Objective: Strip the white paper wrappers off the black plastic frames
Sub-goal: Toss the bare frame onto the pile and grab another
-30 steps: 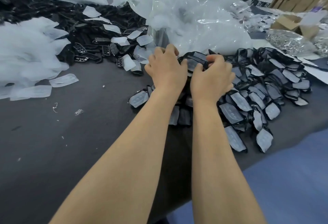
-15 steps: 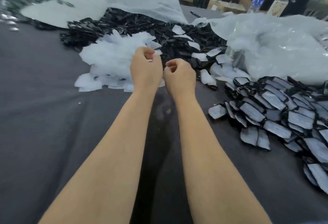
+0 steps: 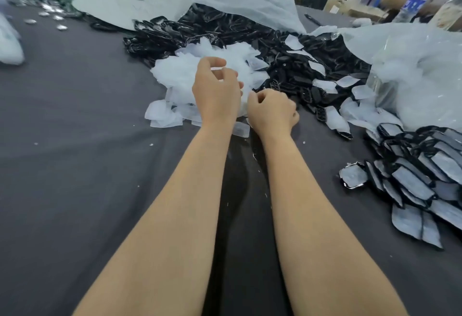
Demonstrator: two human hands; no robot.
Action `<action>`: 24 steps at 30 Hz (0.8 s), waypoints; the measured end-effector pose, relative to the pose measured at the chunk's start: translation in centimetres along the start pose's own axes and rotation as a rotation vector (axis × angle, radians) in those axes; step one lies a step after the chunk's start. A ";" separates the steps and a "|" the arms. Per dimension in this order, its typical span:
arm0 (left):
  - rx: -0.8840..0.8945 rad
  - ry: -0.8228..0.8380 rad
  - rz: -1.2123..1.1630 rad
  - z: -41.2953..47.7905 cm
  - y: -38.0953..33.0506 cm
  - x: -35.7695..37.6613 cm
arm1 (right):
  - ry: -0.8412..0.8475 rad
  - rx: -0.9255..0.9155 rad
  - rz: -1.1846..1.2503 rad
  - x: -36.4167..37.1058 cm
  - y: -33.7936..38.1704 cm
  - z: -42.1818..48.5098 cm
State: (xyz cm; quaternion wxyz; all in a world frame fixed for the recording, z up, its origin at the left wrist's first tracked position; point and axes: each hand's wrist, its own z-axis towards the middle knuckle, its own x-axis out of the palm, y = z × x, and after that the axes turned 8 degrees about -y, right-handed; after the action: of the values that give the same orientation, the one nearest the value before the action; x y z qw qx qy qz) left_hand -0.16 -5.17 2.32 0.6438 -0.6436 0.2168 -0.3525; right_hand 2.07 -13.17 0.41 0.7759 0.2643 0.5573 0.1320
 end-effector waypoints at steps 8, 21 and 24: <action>0.006 0.027 -0.031 2.0 -0.6 2.8 | -0.101 -0.095 0.346 0.5 2.4 3.2; -0.111 -0.311 -0.220 12.3 -1.3 3.0 | 0.167 -0.260 0.046 6.3 10.4 10.0; -0.156 -0.331 -0.238 12.3 -0.7 2.8 | 0.195 -0.252 -0.026 6.7 10.7 10.2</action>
State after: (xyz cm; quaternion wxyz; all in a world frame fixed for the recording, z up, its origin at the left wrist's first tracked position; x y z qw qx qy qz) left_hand 10.63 1.12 4.43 0.5729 -0.7614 0.0574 -0.2979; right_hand 14.92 -3.62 3.48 0.7467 0.1438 0.6125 0.2160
